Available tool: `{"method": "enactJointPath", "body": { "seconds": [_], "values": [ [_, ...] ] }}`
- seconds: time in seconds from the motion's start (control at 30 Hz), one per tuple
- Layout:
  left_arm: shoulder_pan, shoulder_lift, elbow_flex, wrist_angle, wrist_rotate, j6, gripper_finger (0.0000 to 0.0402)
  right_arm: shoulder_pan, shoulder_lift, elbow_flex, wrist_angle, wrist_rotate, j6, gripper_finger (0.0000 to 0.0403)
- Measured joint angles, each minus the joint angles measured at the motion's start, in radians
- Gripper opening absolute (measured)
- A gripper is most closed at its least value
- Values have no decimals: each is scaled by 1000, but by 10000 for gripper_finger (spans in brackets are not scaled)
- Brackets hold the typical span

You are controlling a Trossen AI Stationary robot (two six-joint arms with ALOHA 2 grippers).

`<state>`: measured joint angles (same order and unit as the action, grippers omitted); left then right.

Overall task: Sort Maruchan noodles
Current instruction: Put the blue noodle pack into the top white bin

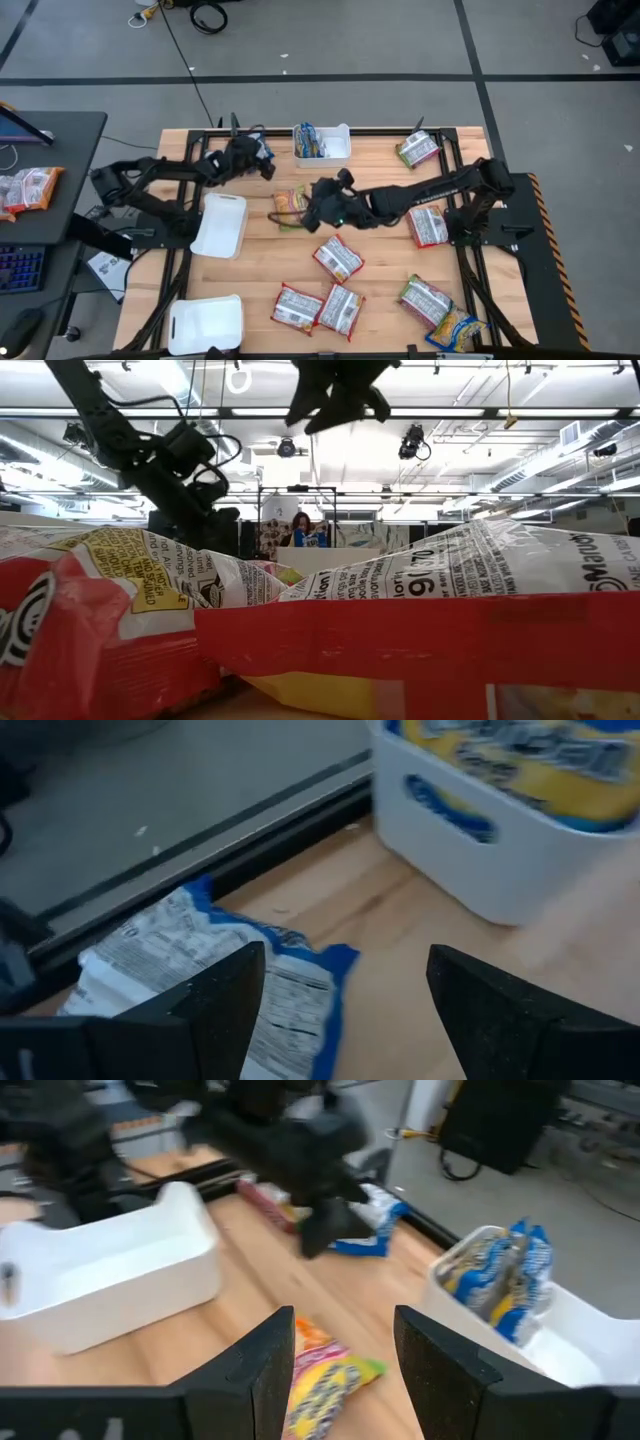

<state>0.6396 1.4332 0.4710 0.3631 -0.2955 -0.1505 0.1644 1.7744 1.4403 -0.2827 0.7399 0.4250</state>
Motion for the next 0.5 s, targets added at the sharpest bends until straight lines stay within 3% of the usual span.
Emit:
{"method": "enactJointPath", "body": {
  "seconds": [0.13,0.27,0.5],
  "values": [
    [9,84,72,-48,-10,-45,283,38,0,0,2,0,2,177],
    [1,177,159,-185,-94,-85,281,68,0,0,4,0,2,177],
    [0,262,229,-320,-131,-143,253,119,0,0,3,-6,2,177]
  ]
}}
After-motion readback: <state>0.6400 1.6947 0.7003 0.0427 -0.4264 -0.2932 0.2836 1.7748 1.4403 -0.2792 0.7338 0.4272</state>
